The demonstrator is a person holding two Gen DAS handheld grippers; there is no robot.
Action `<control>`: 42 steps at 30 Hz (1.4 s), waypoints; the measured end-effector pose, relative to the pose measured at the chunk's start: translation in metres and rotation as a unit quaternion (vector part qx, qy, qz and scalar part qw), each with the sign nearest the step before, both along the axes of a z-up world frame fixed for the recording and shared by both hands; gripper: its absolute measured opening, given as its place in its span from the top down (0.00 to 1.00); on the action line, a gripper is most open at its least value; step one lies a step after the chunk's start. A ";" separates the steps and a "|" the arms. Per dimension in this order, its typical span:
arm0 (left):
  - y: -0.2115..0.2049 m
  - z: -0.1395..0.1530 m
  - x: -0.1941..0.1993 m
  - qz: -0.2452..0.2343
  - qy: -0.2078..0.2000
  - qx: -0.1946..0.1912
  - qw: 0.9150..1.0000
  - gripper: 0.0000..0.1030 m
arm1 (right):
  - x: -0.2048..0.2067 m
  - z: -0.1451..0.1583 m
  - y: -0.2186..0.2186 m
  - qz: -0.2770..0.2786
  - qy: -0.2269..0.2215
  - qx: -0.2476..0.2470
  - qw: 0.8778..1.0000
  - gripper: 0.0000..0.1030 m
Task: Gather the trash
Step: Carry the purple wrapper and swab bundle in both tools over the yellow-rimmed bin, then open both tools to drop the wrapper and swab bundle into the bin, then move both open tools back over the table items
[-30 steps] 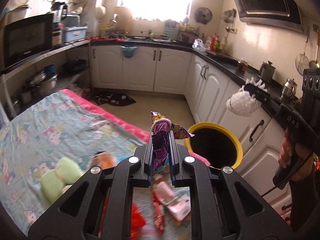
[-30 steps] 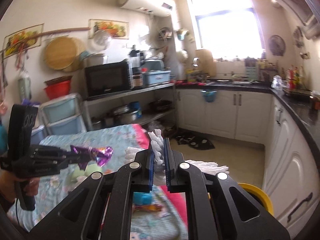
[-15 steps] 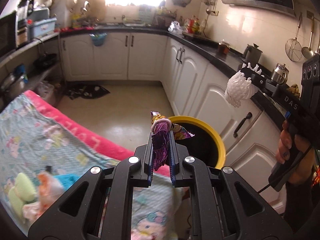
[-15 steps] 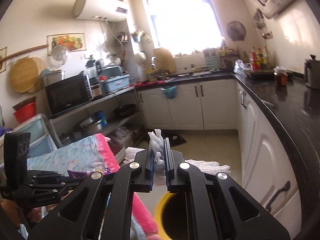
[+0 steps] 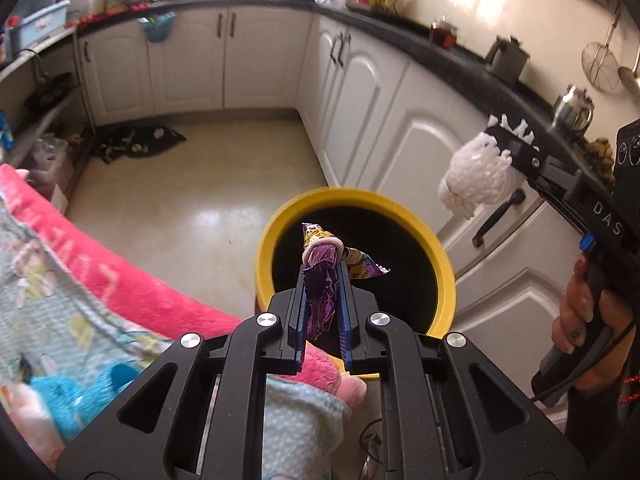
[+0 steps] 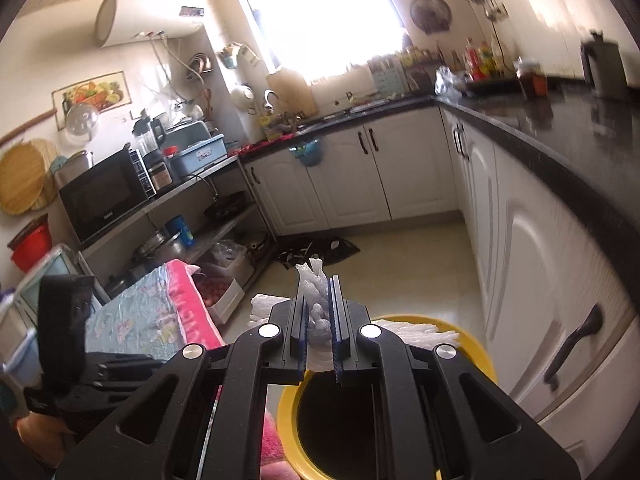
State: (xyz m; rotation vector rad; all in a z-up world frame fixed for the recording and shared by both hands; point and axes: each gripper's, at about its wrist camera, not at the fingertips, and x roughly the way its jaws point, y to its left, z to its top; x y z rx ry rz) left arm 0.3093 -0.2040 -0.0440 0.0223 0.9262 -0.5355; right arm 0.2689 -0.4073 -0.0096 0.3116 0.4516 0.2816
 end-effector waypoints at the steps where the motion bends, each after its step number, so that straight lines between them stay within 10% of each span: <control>1: -0.003 -0.005 0.003 -0.004 0.006 0.001 1.000 0.92 | 0.005 -0.007 -0.002 0.000 0.006 0.007 1.000 0.90; 10: -0.017 -0.042 0.023 -0.013 0.044 0.016 0.999 0.92 | 0.037 -0.041 -0.012 0.022 0.057 0.081 0.995 0.87; 16: -0.013 -0.049 0.027 0.000 0.054 0.005 0.999 0.68 | 0.040 -0.051 -0.018 -0.001 0.072 0.087 0.994 0.57; 31: 0.034 0.004 -0.013 0.059 -0.024 -0.029 0.998 0.17 | 0.013 -0.039 -0.007 -0.029 0.076 0.037 0.996 0.44; 42: 0.102 0.034 -0.058 0.129 -0.069 -0.052 0.988 0.10 | -0.020 -0.013 0.052 0.020 0.050 -0.028 0.998 0.28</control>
